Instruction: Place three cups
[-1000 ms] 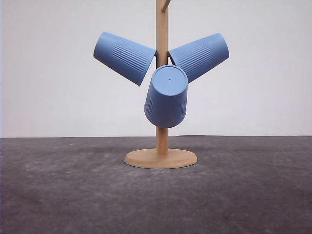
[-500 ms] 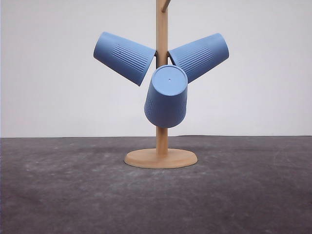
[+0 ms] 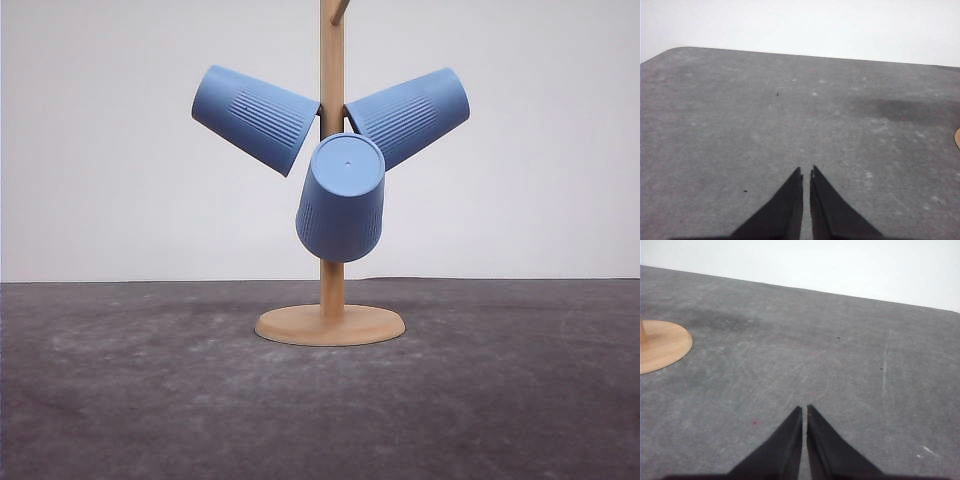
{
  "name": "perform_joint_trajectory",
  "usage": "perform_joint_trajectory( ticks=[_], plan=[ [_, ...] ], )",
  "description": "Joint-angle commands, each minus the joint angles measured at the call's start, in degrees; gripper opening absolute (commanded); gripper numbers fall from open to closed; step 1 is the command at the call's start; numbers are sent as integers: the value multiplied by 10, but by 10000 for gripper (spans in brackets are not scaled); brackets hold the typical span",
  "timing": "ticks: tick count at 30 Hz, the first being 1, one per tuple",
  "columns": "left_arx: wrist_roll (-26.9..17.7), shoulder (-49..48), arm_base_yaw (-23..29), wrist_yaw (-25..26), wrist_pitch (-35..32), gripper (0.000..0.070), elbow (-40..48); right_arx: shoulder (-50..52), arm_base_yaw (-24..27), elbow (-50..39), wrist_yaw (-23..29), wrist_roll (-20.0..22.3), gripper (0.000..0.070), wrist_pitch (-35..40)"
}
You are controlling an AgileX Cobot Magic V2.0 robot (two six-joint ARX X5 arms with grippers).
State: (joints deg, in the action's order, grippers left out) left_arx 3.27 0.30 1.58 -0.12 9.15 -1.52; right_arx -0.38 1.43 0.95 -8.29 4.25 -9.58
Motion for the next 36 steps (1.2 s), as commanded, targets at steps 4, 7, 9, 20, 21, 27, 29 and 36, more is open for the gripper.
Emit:
perform_joint_trajectory(
  ticks=[4, 7, 9, 20, 21, 27, 29, 36],
  plan=[
    [3, 0, -1, -1, -6, 0, 8, 2, -1, -2, 2, -7, 12, 7],
    [3, 0, -1, -1, -6, 0, 8, 2, -1, -2, 2, -7, 11, 7],
    [3, 0, -1, -1, -6, 0, 8, 2, -1, -2, 2, -7, 12, 7],
    [3, 0, -1, -1, -6, 0, 8, 2, -1, -2, 2, -7, 11, 7],
    [3, 0, -1, -1, -7, 0, 8, 2, -1, -2, 2, -7, 11, 7],
    [3, 0, -1, -1, -6, 0, 8, 2, -1, -2, 2, -7, 11, 7],
    [3, 0, -1, -1, -7, 0, 8, 2, -1, -2, 2, -7, 12, 7],
    [3, 0, -1, -1, -6, 0, 8, 2, -1, -2, 2, -7, 12, 7]
  ],
)
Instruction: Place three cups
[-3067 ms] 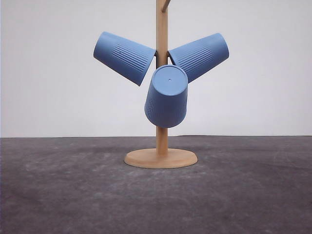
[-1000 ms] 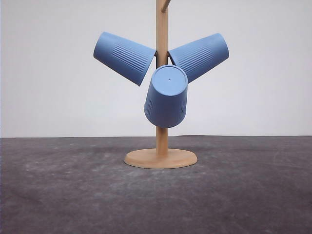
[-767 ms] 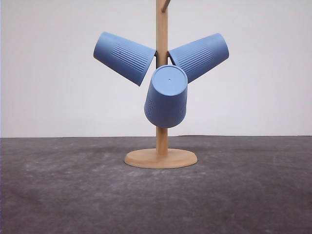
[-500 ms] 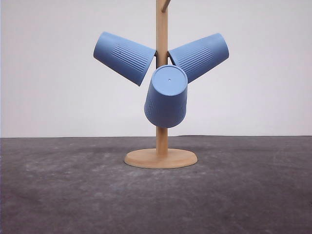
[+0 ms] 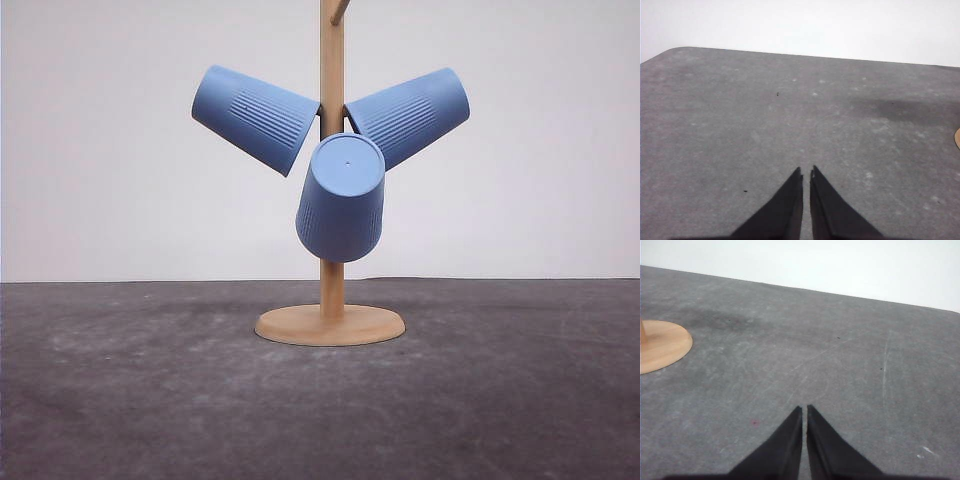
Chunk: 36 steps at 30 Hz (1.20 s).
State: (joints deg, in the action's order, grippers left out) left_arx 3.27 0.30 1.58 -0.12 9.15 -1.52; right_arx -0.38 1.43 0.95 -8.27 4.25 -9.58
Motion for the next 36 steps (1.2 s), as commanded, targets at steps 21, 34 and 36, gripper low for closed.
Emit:
perform_joint_trajectory(
  ticks=[21, 34, 36],
  plan=[
    [3, 0, -1, -1, -6, 0, 8, 2, -1, -2, 2, -7, 12, 7],
    [3, 0, -1, -1, -6, 0, 8, 2, -1, -2, 2, -7, 12, 7],
    [3, 0, -1, -1, -7, 0, 8, 2, -1, -2, 2, -7, 11, 7]
  ],
)
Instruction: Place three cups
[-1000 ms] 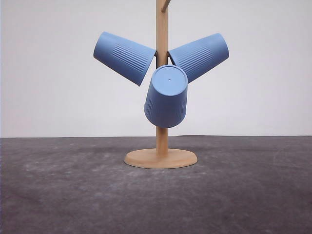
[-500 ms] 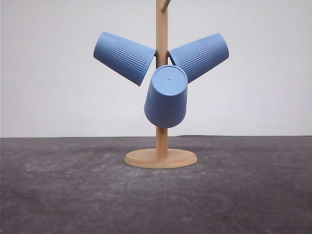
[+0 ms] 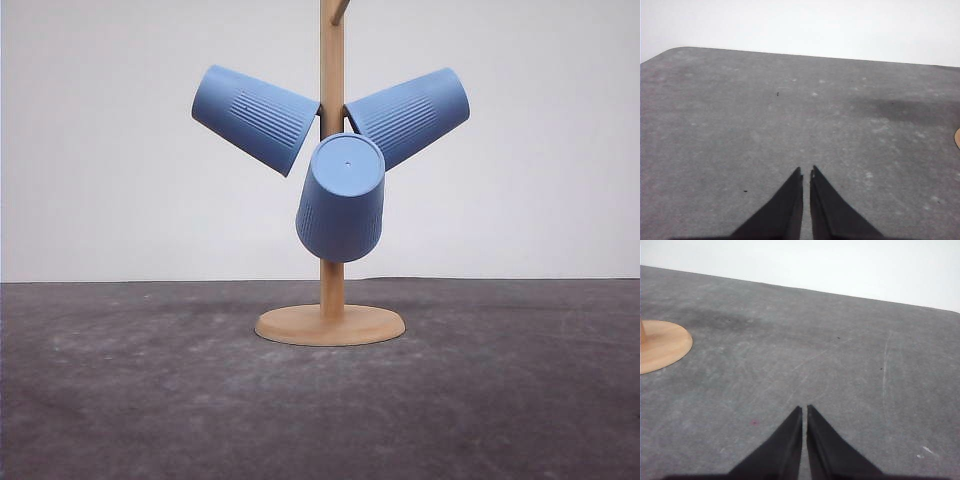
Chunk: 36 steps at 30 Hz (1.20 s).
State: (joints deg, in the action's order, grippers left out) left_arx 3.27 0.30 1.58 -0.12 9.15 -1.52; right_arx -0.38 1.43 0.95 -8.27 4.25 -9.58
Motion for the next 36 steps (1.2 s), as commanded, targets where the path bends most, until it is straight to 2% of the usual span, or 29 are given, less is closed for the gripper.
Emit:
perform_joint_trajectory(
  ticks=[1, 36],
  plan=[
    [3, 0, -1, -1, -7, 0, 8, 2, -1, -2, 2, -7, 11, 7],
    [3, 0, -1, -1, -6, 0, 8, 2, -1, -2, 2, -7, 12, 7]
  ],
)
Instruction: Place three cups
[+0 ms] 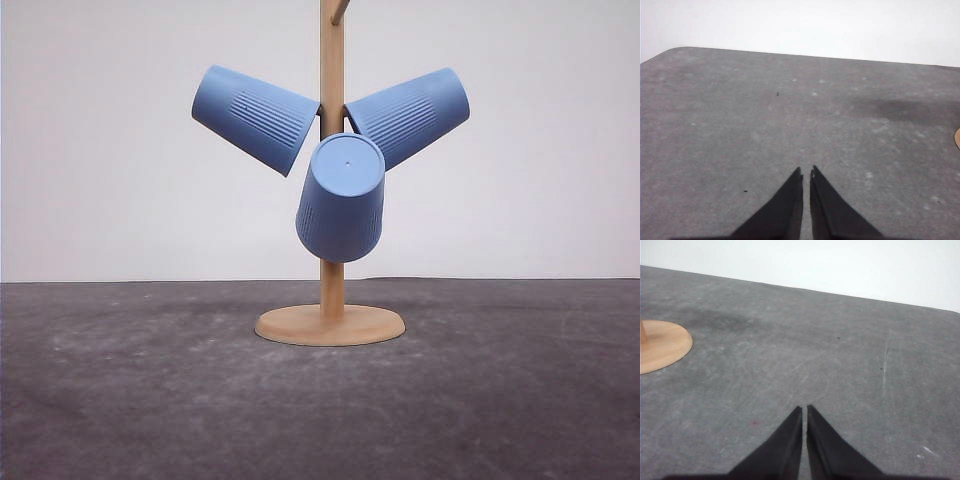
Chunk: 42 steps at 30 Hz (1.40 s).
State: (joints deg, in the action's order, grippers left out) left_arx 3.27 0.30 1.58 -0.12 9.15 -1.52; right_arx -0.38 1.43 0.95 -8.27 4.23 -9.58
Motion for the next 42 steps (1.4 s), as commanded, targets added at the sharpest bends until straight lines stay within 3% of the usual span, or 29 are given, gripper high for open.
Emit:
perform_joint_trajectory(
  ticks=[1, 42],
  plan=[
    [3, 0, -1, -1, -6, 0, 8, 2, -1, -2, 2, -7, 11, 7],
    [3, 0, -1, -1, -6, 0, 8, 2, -1, -2, 2, -7, 11, 7]
  ],
)
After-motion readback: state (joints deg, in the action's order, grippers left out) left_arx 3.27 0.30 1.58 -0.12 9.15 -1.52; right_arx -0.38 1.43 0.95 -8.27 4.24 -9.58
